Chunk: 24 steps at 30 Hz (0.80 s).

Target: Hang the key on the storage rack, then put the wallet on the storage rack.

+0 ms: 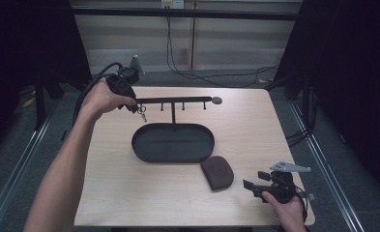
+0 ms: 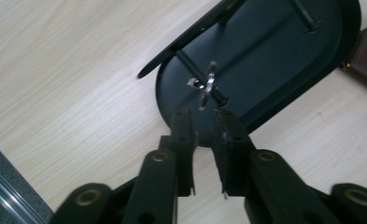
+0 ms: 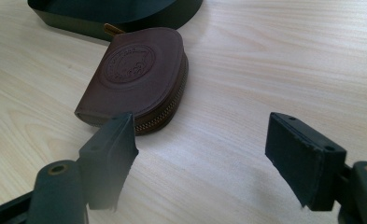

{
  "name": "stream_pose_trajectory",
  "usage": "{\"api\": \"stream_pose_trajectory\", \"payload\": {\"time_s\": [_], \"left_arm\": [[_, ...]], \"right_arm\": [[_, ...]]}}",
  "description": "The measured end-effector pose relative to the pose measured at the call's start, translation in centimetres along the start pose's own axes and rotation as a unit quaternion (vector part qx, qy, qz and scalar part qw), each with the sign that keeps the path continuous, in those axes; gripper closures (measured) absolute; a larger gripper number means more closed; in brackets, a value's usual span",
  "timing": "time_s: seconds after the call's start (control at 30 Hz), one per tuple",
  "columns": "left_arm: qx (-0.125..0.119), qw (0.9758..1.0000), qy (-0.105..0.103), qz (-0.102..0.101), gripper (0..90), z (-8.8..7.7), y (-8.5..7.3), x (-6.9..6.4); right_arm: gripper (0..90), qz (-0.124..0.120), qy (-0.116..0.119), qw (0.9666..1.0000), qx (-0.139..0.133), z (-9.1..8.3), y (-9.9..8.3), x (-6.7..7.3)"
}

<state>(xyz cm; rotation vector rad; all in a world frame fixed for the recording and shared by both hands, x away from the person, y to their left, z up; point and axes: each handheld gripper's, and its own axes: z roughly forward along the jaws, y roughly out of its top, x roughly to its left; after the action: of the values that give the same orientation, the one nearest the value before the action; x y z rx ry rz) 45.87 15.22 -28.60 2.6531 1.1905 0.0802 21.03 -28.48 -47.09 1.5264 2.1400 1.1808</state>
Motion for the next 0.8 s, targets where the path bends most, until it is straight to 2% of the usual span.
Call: {"api": "stream_pose_trajectory", "payload": {"time_s": [0.03, 0.2, 0.3, 0.43, 0.47, 0.53, 0.6, 0.63, 0.73, 0.8], "left_arm": [[-0.003, 1.0, -0.002, -0.001, 72.6, 0.0, -0.3, 0.0], [-0.024, 0.9997, -0.002, 0.001, 69.2, 0.2, -1.7, -0.1], [-0.044, 0.999, -0.001, -0.009, 66.8, 0.3, -2.6, 0.0], [-0.065, 0.9976, -0.008, -0.022, 59.4, 0.9, -4.2, -0.1], [-0.065, 0.9976, -0.008, -0.022, 57.2, 0.9, -4.2, -0.1], [-0.073, 0.9968, -0.017, -0.028, 56.0, 1.2, -4.9, -0.1], [-0.079, 0.9965, -0.016, -0.025, 54.1, 1.4, -5.5, -0.1], [-0.092, 0.9951, -0.021, -0.029, 52.9, 1.4, -6.2, 0.0], [-0.096, 0.9949, -0.019, -0.025, 53.5, 1.5, -6.9, 0.0], [-0.106, 0.9936, -0.022, -0.032, 52.4, 1.7, -8.1, 0.0]], "right_arm": [[24.2, 0.002, 0.0, 1.0, -0.001, 0.0, 0.0, 0.0], [24.2, -0.001, -0.002, 1.0, 0.0, 0.0, 0.0, 0.0], [24.2, 0.0, -0.002, 1.0, 0.0, 0.0, 0.0, 0.0], [24.2, -0.002, -0.003, 1.0, 0.001, 0.0, 0.0, 0.0], [24.2, -0.001, -0.004, 1.0, 0.001, -0.1, 0.0, 0.1], [24.2, -0.001, -0.004, 1.0, 0.001, -0.1, 0.0, 0.1], [24.2, -0.001, -0.004, 1.0, 0.001, 0.0, 0.0, 0.0], [24.2, -0.001, -0.005, 1.0, 0.002, 0.0, 0.0, 0.0], [24.2, -0.001, -0.006, 1.0, 0.002, 0.0, 0.0, 0.1], [24.2, -0.002, -0.006, 1.0, 0.001, 0.0, 0.0, 0.0]]}}
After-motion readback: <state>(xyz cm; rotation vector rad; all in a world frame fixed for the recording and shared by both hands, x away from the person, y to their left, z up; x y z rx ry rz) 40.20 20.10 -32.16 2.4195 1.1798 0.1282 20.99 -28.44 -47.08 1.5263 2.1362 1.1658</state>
